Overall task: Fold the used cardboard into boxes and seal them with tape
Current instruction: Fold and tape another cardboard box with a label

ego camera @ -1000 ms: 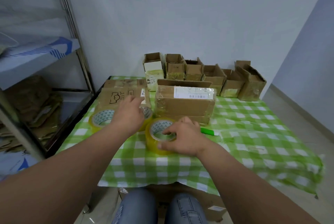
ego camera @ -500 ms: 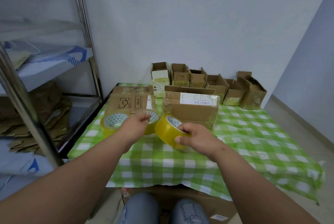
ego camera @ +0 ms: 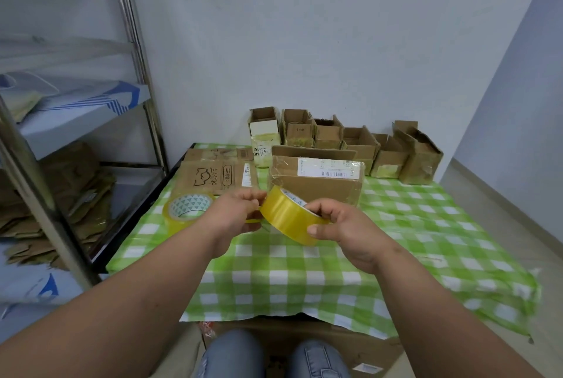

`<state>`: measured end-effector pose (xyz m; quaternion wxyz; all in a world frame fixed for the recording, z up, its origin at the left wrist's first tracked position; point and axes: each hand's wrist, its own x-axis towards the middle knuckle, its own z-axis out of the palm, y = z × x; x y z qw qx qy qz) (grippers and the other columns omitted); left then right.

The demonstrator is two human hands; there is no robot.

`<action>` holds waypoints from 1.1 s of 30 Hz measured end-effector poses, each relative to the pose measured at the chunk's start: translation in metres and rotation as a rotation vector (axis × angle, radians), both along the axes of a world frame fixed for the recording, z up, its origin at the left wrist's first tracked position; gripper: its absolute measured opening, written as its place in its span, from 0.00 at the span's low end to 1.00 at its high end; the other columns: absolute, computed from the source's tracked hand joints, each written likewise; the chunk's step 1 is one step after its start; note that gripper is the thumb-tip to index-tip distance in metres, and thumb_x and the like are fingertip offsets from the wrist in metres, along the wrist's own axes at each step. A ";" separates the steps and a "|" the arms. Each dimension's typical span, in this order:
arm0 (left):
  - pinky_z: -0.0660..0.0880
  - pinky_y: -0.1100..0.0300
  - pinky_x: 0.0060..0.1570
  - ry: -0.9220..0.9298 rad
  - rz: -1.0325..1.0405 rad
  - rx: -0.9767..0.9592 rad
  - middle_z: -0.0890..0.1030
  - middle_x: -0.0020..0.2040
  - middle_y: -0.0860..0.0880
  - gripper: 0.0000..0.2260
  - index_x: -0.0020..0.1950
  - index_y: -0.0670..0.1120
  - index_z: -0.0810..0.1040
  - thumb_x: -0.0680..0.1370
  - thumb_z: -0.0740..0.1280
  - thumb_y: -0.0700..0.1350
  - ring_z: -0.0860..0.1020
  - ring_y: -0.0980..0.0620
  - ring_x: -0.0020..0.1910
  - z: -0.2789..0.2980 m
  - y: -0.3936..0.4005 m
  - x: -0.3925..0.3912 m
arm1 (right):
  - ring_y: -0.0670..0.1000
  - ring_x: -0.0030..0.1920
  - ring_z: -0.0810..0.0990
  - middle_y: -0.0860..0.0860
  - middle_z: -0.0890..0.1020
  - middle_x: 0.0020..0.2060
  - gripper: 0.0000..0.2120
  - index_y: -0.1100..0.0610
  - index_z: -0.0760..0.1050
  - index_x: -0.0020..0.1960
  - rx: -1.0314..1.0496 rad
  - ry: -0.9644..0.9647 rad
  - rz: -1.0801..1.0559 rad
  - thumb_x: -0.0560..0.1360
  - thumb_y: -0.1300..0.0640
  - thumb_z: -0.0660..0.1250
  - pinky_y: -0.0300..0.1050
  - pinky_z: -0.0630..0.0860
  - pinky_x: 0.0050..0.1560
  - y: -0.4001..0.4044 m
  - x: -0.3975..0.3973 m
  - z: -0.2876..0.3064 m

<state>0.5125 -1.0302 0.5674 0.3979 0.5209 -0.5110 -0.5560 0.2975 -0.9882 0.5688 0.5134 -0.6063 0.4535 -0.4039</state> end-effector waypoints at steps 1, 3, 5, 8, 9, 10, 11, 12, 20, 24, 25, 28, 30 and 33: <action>0.78 0.55 0.51 -0.002 -0.016 0.005 0.83 0.57 0.41 0.15 0.60 0.45 0.81 0.84 0.56 0.36 0.80 0.47 0.50 0.000 0.000 0.000 | 0.47 0.45 0.79 0.49 0.82 0.44 0.12 0.58 0.80 0.50 0.004 -0.026 0.009 0.68 0.66 0.72 0.38 0.76 0.46 -0.001 0.000 -0.001; 0.78 0.54 0.51 -0.003 -0.046 0.029 0.83 0.57 0.42 0.15 0.60 0.47 0.81 0.84 0.56 0.37 0.81 0.47 0.53 -0.001 0.000 0.000 | 0.47 0.43 0.79 0.51 0.82 0.42 0.14 0.59 0.79 0.49 0.018 -0.069 0.010 0.64 0.62 0.70 0.38 0.75 0.45 -0.003 0.000 -0.001; 0.78 0.54 0.52 -0.004 -0.062 0.052 0.83 0.58 0.44 0.17 0.61 0.48 0.81 0.83 0.56 0.35 0.80 0.45 0.57 -0.004 -0.003 0.001 | 0.48 0.41 0.78 0.52 0.81 0.40 0.13 0.60 0.79 0.47 0.033 -0.113 -0.010 0.63 0.61 0.69 0.39 0.74 0.43 -0.006 0.001 0.000; 0.79 0.53 0.54 -0.016 -0.077 0.078 0.82 0.59 0.46 0.20 0.61 0.48 0.81 0.81 0.56 0.31 0.80 0.46 0.56 -0.004 -0.007 0.001 | 0.49 0.38 0.76 0.52 0.80 0.35 0.08 0.59 0.78 0.43 0.062 -0.165 -0.070 0.64 0.59 0.68 0.43 0.71 0.41 -0.012 0.004 0.000; 0.79 0.53 0.54 -0.025 -0.082 0.086 0.82 0.59 0.47 0.21 0.61 0.49 0.81 0.80 0.56 0.29 0.80 0.47 0.55 -0.004 -0.007 0.002 | 0.50 0.37 0.75 0.52 0.80 0.34 0.07 0.59 0.77 0.42 0.072 -0.184 -0.094 0.64 0.59 0.68 0.44 0.70 0.40 -0.014 0.005 0.000; 0.79 0.53 0.55 -0.035 -0.089 0.094 0.82 0.58 0.48 0.21 0.61 0.48 0.81 0.79 0.57 0.28 0.80 0.48 0.55 -0.004 -0.007 0.002 | 0.50 0.37 0.75 0.52 0.79 0.33 0.05 0.59 0.76 0.41 0.081 -0.215 -0.118 0.65 0.60 0.68 0.44 0.69 0.40 -0.015 0.006 -0.001; 0.79 0.53 0.55 -0.044 -0.099 0.101 0.82 0.58 0.48 0.21 0.61 0.48 0.81 0.79 0.58 0.28 0.80 0.48 0.54 -0.004 -0.007 0.001 | 0.51 0.38 0.74 0.52 0.78 0.32 0.03 0.59 0.75 0.40 0.093 -0.256 -0.141 0.68 0.61 0.68 0.45 0.69 0.41 -0.017 0.007 -0.001; 0.79 0.54 0.54 -0.054 -0.108 0.106 0.82 0.57 0.48 0.20 0.60 0.47 0.80 0.79 0.59 0.28 0.81 0.48 0.54 -0.005 -0.008 0.001 | 0.52 0.39 0.74 0.53 0.78 0.32 0.04 0.59 0.74 0.39 0.106 -0.297 -0.162 0.72 0.63 0.67 0.46 0.69 0.42 -0.018 0.007 -0.002; 0.81 0.51 0.44 0.057 0.003 0.242 0.83 0.43 0.40 0.11 0.54 0.39 0.78 0.82 0.57 0.32 0.83 0.45 0.41 -0.003 -0.013 -0.001 | 0.54 0.39 0.73 0.54 0.75 0.33 0.04 0.59 0.73 0.37 0.158 -0.372 -0.192 0.64 0.59 0.66 0.50 0.68 0.43 -0.024 0.008 -0.001; 0.80 0.55 0.40 0.058 -0.033 0.367 0.81 0.45 0.40 0.10 0.51 0.39 0.77 0.84 0.57 0.40 0.81 0.46 0.41 -0.003 -0.016 -0.001 | 0.53 0.38 0.70 0.53 0.71 0.32 0.05 0.59 0.70 0.36 0.162 -0.385 -0.179 0.61 0.59 0.63 0.49 0.66 0.40 -0.025 0.007 -0.002; 0.80 0.57 0.37 0.058 -0.035 0.381 0.81 0.44 0.41 0.10 0.50 0.39 0.78 0.84 0.58 0.40 0.80 0.48 0.39 -0.004 -0.017 -0.001 | 0.53 0.37 0.69 0.54 0.71 0.32 0.05 0.59 0.70 0.35 0.164 -0.388 -0.176 0.61 0.59 0.63 0.49 0.66 0.39 -0.025 0.008 -0.002; 0.80 0.59 0.32 0.070 -0.017 0.420 0.79 0.41 0.43 0.08 0.48 0.39 0.77 0.83 0.60 0.39 0.76 0.50 0.35 -0.005 -0.022 -0.001 | 0.52 0.34 0.69 0.53 0.69 0.30 0.03 0.59 0.69 0.33 0.177 -0.395 -0.165 0.59 0.60 0.61 0.47 0.64 0.36 -0.025 0.008 -0.002; 0.80 0.58 0.33 0.078 -0.022 0.441 0.79 0.41 0.43 0.08 0.47 0.39 0.77 0.82 0.61 0.39 0.76 0.50 0.35 -0.004 -0.022 0.000 | 0.52 0.33 0.68 0.53 0.68 0.29 0.03 0.58 0.68 0.33 0.183 -0.391 -0.162 0.59 0.60 0.60 0.47 0.64 0.36 -0.026 0.007 -0.001; 0.82 0.57 0.34 0.108 -0.036 0.460 0.79 0.41 0.43 0.07 0.46 0.40 0.78 0.81 0.62 0.36 0.75 0.50 0.35 -0.003 -0.024 0.003 | 0.53 0.34 0.68 0.53 0.68 0.30 0.02 0.58 0.69 0.32 0.176 -0.381 -0.150 0.59 0.60 0.60 0.47 0.63 0.36 -0.027 0.005 -0.003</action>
